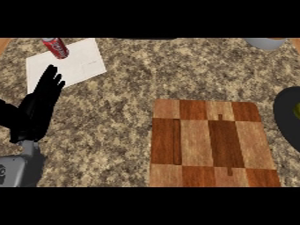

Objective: Pick the pear from the cutting board and place it in the pan

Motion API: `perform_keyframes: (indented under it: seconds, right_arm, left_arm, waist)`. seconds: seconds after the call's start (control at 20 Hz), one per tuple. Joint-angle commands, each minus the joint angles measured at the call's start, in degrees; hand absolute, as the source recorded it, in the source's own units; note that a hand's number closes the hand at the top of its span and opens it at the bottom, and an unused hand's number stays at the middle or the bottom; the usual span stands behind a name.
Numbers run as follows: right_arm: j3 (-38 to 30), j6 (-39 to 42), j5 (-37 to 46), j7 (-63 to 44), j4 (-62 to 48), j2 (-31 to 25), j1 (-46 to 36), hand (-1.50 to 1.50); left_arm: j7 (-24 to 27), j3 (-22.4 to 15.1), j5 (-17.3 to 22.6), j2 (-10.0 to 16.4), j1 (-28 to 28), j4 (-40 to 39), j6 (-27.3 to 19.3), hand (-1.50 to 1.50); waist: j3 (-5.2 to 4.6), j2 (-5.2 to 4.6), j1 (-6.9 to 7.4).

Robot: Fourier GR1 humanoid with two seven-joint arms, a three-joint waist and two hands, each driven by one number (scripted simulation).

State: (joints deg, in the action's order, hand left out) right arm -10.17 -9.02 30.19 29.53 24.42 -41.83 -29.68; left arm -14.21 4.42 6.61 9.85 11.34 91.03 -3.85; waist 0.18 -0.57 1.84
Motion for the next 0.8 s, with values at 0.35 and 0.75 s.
perform_keyframes:
  seconds: [0.35, 0.75]
  right_arm:
    - [-13.24, 12.62, -12.85, 14.89, -10.09, -4.8, -3.27, -1.5]
    - [-21.13, 35.84, -21.18, 20.95, -16.4, -15.7, 4.28, -1.5]
  left_arm:
    - [-0.34, 0.54, 0.45, 0.0, -1.48, 0.78, 0.46, 0.0]
    - [-0.78, 1.65, 0.42, 0.92, -0.77, 0.92, 0.26, 0.0]
  waist:
    - [0.06, 0.09, -0.94]
    - [0.21, 0.08, -1.97]
